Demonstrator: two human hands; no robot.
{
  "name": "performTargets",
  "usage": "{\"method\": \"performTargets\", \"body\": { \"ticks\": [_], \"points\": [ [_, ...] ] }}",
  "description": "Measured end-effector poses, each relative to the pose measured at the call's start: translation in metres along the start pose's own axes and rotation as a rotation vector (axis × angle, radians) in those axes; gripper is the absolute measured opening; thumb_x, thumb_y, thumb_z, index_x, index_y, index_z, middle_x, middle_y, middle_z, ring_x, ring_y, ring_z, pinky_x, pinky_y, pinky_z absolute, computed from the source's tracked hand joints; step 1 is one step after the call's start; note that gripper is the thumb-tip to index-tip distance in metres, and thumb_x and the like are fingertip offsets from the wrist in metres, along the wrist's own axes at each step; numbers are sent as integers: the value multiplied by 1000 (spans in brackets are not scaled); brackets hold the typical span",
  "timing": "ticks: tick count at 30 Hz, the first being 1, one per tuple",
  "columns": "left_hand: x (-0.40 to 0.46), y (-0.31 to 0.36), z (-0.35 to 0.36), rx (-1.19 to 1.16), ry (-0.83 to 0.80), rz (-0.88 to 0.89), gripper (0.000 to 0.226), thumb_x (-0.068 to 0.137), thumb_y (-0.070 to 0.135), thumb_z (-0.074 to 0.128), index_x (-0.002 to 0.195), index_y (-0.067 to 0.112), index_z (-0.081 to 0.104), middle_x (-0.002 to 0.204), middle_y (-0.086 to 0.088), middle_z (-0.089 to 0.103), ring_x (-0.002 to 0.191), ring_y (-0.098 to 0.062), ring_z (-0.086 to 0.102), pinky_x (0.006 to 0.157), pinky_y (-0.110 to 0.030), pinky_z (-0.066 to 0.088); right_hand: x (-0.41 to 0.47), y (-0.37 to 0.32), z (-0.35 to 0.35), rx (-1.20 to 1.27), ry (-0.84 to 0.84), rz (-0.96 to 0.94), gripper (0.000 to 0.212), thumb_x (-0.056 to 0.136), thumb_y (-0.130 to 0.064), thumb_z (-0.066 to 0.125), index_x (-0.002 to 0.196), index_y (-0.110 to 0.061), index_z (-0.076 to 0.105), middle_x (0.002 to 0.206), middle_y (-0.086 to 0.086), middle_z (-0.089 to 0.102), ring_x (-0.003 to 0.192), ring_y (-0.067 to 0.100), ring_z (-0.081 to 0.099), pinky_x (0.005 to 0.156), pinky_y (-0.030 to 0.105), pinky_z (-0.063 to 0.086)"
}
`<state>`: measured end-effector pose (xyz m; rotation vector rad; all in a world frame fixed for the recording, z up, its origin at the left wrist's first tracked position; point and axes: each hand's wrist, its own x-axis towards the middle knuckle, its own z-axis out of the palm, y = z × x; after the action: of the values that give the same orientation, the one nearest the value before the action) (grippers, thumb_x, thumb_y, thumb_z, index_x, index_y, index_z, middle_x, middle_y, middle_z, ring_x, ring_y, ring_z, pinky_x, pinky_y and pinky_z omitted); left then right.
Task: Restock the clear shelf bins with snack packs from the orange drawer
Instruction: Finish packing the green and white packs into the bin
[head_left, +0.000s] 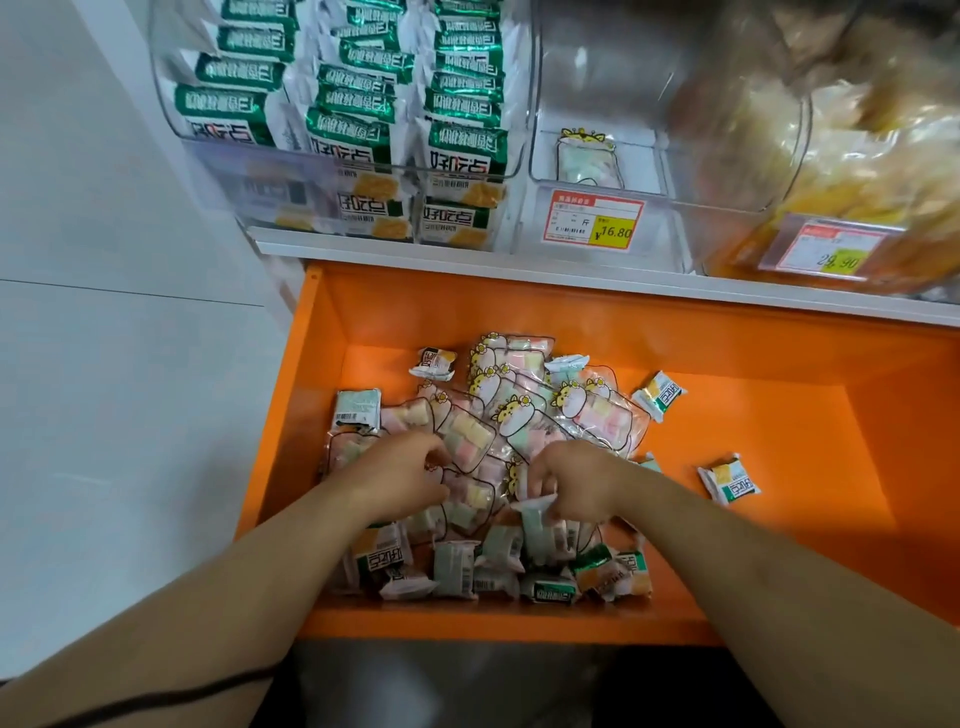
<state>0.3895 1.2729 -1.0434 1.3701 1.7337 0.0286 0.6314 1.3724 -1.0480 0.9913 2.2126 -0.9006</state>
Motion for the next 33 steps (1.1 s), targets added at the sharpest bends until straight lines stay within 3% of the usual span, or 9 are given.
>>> {"method": "performTargets", "body": {
  "ticks": [2,4,9,13,17,20,24,28,33],
  "points": [
    [-4,7,0,-137,-15,24,49,89,41,81,133,29,64,123,18,61,110,-5,60,83,-19,47,-2,-4,-14,195,95,3,21,79,-20,91,92,-27,76,100,-7,73,94,14,68,83,36,57],
    [-7,14,0,-290,-54,25,52,83,48,85,128,33,65,123,18,65,110,-3,63,95,-25,53,-4,-16,-27,397,172,-3,22,80,-15,92,87,-28,76,95,-6,73,86,16,71,75,32,57],
    [-12,14,-5,-411,-85,33,39,84,33,87,118,36,68,116,12,75,104,-7,72,96,-38,60,-3,-39,-26,677,254,-61,25,82,-14,90,100,-23,76,100,-2,77,84,19,76,75,31,63],
    [-10,-4,-7,-230,22,-35,59,88,21,84,141,24,61,140,2,64,119,-17,66,91,-31,58,5,-29,-1,583,141,5,37,84,-11,87,111,-26,67,107,-2,71,95,19,73,81,39,63],
    [-2,-17,-5,-266,35,-119,43,91,15,80,131,19,66,112,5,70,84,-10,74,69,-26,59,11,-22,22,235,-62,-45,46,84,-29,88,125,-28,69,124,-6,65,108,17,66,94,39,58],
    [6,-19,-1,-275,33,-129,50,90,17,80,137,19,63,115,3,70,84,-12,74,69,-30,61,13,-26,26,90,-211,-86,57,85,-30,86,138,-35,64,140,-7,61,117,11,56,94,32,45],
    [11,-17,2,-283,18,-145,57,90,21,81,143,20,60,119,0,70,79,-14,75,58,-27,58,19,-31,36,-85,-236,-79,84,74,-42,93,148,-37,54,151,-5,55,135,22,52,106,40,46],
    [9,-19,2,-366,-18,-165,55,90,20,80,140,17,60,128,-6,68,79,-20,79,72,-47,66,22,-31,40,-97,-204,-107,69,83,-24,86,146,-32,58,146,-2,57,131,23,54,101,35,46],
    [-7,-7,-7,-436,7,-190,75,86,26,82,151,19,47,121,0,64,84,-23,78,80,-50,65,15,-30,26,178,-174,12,56,86,-13,81,134,-33,62,133,-2,58,117,21,61,95,42,59]
  ]
}}
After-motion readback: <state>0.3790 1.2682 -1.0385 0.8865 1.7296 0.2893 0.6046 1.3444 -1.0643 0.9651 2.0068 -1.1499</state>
